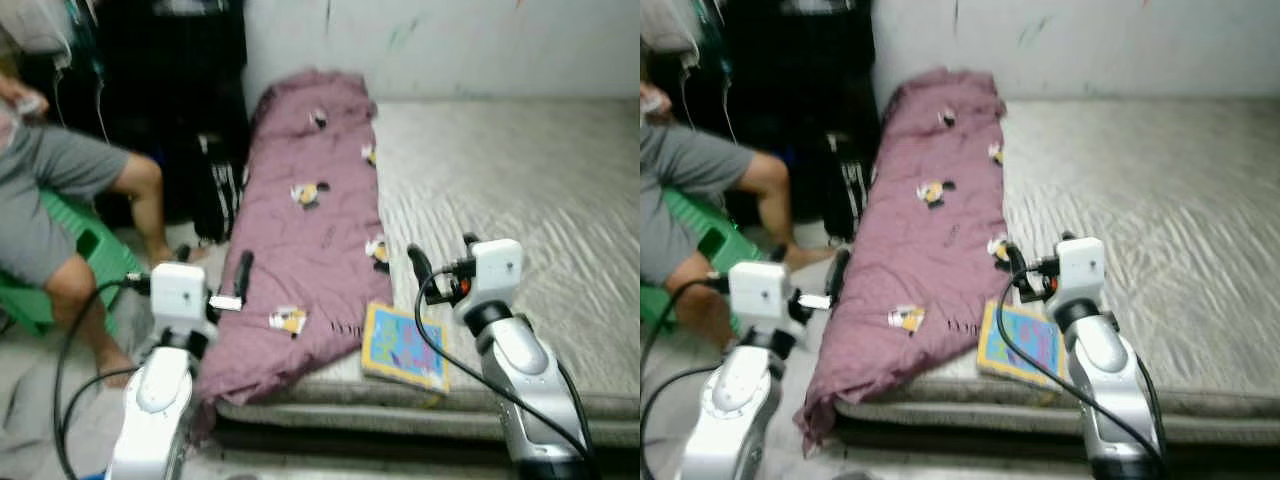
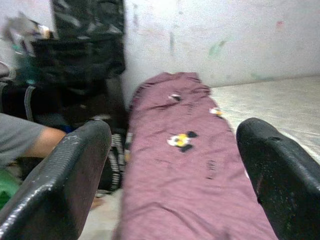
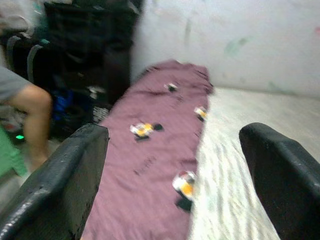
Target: Clean up the room
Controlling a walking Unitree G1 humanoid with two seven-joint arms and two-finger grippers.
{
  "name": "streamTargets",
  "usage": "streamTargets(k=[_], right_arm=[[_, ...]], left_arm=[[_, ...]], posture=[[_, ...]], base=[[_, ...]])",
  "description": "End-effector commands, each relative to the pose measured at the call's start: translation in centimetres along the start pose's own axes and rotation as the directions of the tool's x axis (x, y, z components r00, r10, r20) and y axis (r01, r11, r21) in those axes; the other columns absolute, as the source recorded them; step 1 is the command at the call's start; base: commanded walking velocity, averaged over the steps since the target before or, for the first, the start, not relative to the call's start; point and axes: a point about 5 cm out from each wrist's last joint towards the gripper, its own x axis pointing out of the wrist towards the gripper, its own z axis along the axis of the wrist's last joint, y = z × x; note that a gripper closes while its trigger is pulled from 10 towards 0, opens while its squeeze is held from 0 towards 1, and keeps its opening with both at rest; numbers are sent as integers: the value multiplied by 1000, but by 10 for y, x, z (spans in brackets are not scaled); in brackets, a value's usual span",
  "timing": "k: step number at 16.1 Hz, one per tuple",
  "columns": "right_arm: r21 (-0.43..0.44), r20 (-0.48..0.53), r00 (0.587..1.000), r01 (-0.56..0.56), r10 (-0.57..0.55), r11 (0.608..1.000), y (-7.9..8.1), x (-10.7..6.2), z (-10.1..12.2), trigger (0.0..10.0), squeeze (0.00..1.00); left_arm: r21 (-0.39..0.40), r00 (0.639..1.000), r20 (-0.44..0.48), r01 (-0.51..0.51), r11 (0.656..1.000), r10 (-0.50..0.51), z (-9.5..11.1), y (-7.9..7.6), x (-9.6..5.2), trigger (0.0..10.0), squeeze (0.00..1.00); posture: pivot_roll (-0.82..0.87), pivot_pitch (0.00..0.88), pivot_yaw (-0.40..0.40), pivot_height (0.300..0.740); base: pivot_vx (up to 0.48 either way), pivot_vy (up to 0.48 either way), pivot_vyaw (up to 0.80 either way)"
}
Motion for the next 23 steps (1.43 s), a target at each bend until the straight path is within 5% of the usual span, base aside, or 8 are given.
streamTargets(k=[1,8,23], right_arm=[[7,38,999,-37,37,999,11,7,9,10000,0],[4,32,999,2,-2,1000,12,11,8,10000,0],[-4,31,999,21,-21,1000,8,17,6,10000,0]], left_arm=[[20,1000,-12,-24,1000,25,-2,9,-2,10000,0],[31,998,-46,-46,998,48,0,10,1,10000,0],[-13,998,-52,-27,1000,27,1,3,7,10000,0]], posture=[[-50,0,6,740],[-43,0,13,740],[-56,0,13,740]], base=[[300,0,0],[0,0,0],[0,-398,0]])
